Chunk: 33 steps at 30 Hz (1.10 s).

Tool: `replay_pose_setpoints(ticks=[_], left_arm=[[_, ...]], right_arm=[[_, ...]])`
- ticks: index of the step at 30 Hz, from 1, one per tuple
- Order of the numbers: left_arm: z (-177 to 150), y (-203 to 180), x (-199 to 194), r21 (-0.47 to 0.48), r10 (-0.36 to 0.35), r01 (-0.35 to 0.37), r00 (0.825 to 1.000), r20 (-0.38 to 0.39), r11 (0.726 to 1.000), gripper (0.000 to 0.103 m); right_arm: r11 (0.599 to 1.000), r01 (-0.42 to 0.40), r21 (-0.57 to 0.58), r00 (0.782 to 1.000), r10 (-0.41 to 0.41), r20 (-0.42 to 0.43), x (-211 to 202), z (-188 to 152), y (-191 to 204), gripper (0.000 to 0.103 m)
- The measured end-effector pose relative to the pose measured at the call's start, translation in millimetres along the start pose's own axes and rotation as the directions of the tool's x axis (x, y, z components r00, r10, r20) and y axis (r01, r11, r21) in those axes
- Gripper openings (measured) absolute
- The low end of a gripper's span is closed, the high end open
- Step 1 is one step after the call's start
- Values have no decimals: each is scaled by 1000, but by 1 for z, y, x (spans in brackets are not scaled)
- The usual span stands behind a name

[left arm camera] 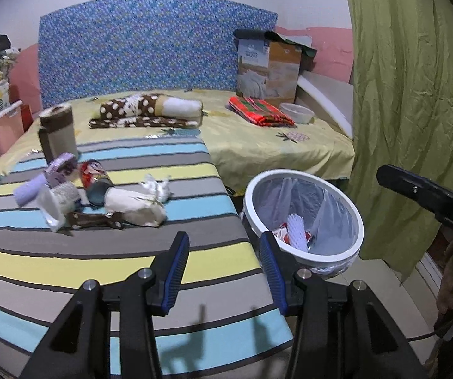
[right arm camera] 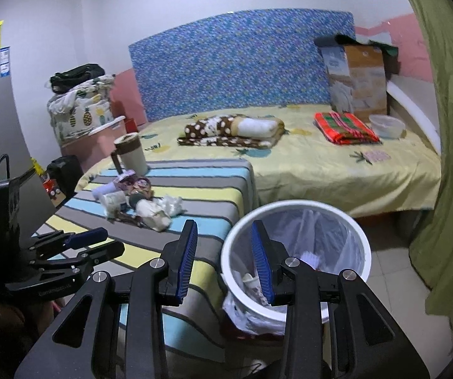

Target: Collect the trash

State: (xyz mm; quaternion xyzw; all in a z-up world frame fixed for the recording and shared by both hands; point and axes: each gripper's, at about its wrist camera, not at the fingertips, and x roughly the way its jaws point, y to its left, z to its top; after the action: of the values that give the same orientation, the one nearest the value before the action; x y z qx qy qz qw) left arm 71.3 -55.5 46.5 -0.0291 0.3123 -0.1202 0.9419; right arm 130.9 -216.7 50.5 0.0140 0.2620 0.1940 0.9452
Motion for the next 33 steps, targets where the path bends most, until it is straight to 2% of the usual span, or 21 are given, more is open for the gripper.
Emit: replay_pose_setpoints(ticks=[8,14,18,25,33], left_arm=[[6,11,-25,-3,15,-15,999,47,1000,49],[6,29,-36,-24,20,-19,998,52,1000,49],[8,41,-42,-30,48,-47,997,58,998,49],[12,77,-40,-58,131,-127,989,69,990,49],[5,133,-16,-127,212,-208,977,19,970,49]], right_arm=[[998,-33,-47,998,35,48,-12,13,21,37],[996,-60,-60,997,62,45,-6,18,35,37],[992,-96,-77,994,100,48,-3,25,42,37],[976,-174,-128,985,174,-6,34,33,65,37],[952,-263,-155,962,248,-111,92,28,84,37]])
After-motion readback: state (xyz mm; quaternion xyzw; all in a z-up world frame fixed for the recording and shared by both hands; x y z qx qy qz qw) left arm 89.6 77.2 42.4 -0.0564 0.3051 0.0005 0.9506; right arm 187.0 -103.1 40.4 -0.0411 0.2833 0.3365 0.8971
